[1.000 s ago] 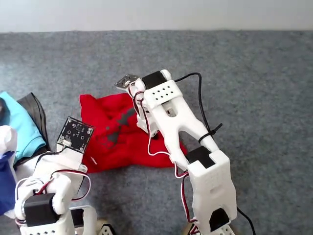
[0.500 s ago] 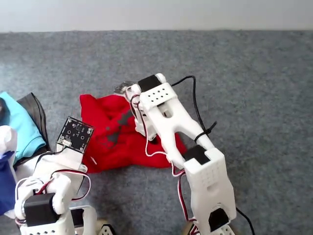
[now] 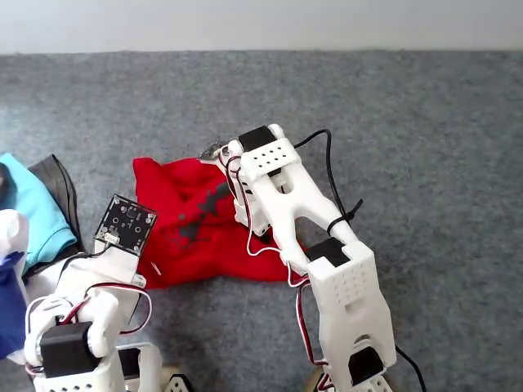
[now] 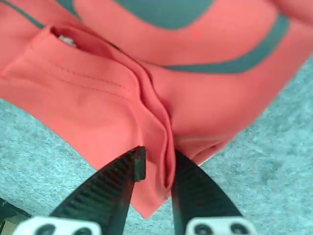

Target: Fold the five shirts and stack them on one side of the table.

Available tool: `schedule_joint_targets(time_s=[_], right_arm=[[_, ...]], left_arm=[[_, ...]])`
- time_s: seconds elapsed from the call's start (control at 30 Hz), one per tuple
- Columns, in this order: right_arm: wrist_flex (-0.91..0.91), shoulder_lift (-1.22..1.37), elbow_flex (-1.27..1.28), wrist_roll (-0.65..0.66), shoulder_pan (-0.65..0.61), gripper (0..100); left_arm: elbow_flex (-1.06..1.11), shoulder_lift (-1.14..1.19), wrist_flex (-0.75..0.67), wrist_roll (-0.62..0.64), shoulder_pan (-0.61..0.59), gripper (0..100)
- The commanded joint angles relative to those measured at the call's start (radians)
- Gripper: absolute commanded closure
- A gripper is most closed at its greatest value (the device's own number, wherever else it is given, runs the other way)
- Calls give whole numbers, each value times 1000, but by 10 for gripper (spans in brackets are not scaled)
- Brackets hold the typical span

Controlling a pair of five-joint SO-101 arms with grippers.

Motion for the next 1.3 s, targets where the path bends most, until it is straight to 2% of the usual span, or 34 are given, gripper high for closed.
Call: schedule_joint_targets(time_s=[0.0,0.47,0.9,1.27], right_arm=[[39,-19,-12,12,12,919],[45,-61,-130,11,-12,918],[44,-148,9,12,-102,920],[39,-39,5,14,-13,920]], left_arm=[[-4,-3,-15,6,6,987],[-4,-3,-15,6,6,987],[-4,-3,-15,6,6,987],[-4,-3,-15,6,6,987]])
